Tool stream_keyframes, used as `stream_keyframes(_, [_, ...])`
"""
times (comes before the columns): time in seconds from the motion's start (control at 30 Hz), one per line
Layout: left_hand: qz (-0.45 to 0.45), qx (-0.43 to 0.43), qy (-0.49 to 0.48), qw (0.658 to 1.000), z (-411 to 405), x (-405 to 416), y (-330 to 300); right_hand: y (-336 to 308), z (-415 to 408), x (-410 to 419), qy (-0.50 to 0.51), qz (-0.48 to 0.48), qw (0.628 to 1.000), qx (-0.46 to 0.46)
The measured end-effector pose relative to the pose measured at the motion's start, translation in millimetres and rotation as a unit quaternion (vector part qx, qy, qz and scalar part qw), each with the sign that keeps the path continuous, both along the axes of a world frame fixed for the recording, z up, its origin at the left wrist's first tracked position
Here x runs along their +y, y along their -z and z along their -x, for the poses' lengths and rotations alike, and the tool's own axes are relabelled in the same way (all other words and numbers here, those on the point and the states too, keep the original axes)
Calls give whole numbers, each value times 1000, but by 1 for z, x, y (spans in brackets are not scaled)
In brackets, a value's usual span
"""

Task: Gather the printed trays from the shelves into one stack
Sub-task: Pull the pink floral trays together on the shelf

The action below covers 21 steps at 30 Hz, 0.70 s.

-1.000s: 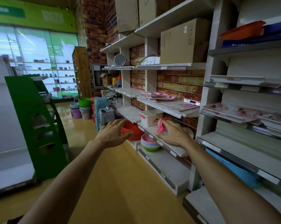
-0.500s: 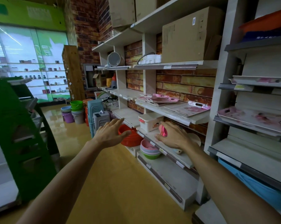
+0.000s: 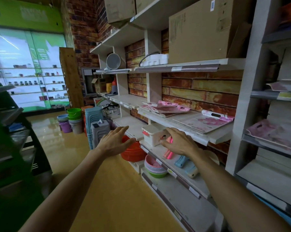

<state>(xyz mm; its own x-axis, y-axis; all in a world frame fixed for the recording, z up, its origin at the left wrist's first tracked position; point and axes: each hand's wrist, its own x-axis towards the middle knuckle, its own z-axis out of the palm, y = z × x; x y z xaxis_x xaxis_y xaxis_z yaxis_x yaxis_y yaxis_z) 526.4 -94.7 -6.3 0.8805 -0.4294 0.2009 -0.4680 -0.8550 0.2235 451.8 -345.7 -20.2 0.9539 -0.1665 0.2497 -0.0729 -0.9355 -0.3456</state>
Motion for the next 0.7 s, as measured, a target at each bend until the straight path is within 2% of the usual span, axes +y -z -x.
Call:
stream_keyframes(0.43, [22, 8, -6, 1000, -166, -52, -3, -8, -188, -59, 0, 18, 1000, 2])
stream_keyframes(0.7, [44, -17, 37, 998, -297, -65, 10, 6, -312, -79, 6, 6, 1000, -10])
